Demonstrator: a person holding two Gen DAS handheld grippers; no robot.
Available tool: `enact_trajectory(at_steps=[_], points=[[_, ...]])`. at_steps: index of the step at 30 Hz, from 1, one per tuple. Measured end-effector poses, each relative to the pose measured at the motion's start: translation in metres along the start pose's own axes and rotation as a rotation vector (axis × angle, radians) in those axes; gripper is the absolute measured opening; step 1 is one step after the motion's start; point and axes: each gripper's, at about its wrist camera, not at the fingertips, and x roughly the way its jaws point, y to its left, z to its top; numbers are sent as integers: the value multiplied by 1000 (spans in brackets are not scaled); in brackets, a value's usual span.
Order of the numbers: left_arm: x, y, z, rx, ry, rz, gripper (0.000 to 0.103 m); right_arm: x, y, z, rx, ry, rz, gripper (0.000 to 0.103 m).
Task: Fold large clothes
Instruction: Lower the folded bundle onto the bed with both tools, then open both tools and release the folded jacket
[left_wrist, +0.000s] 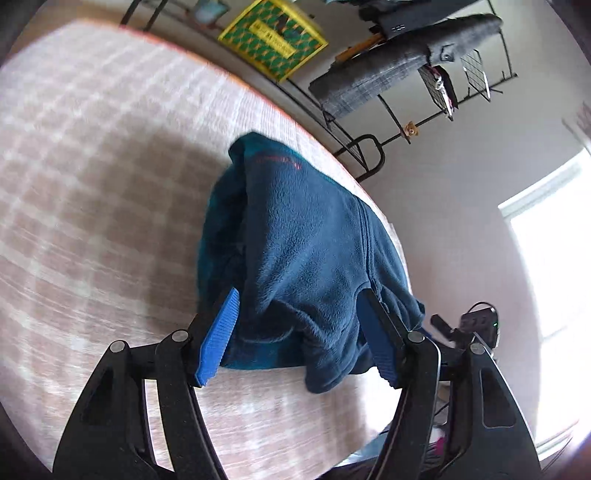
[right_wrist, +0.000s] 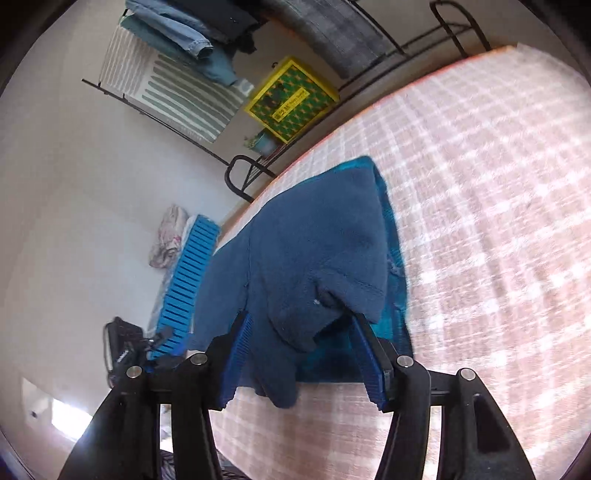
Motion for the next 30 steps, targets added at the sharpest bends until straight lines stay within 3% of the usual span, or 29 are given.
enact_trajectory(at_steps=[1,3,4,5,7,13,17,20,25,28,30], points=[[11,1,1,-22,16,-6,67,5,1,0,-1,3,4,57],[22,-1,3,-12,24,43,42,15,6,0,-20,26,-5,46],[30,-4,3,12,42,64,17,21,8,-2,-31,39,-23,25],[34,-5,4,24,45,78,15,29,8,-1,-41,67,-43,10],[33,-10,2,43,34,85,11,35,9,-4,-42,88,-59,5],[-6,-23,-12,74,-6,19,10,-10,30,-17,-73,9,29,2],[12,-7,-30,113,57,132,10,9,15,-35,-65,78,-42,1],[23,10,-33,78,79,144,10,38,-3,-49,-36,159,-131,1],[11,-1,-40,149,66,178,11,31,10,-50,-95,149,-138,2],[0,-10,-45,169,67,203,16,15,23,-47,-105,165,-123,7],[-14,-20,-48,194,56,231,21,-4,37,-52,-145,163,-92,17]])
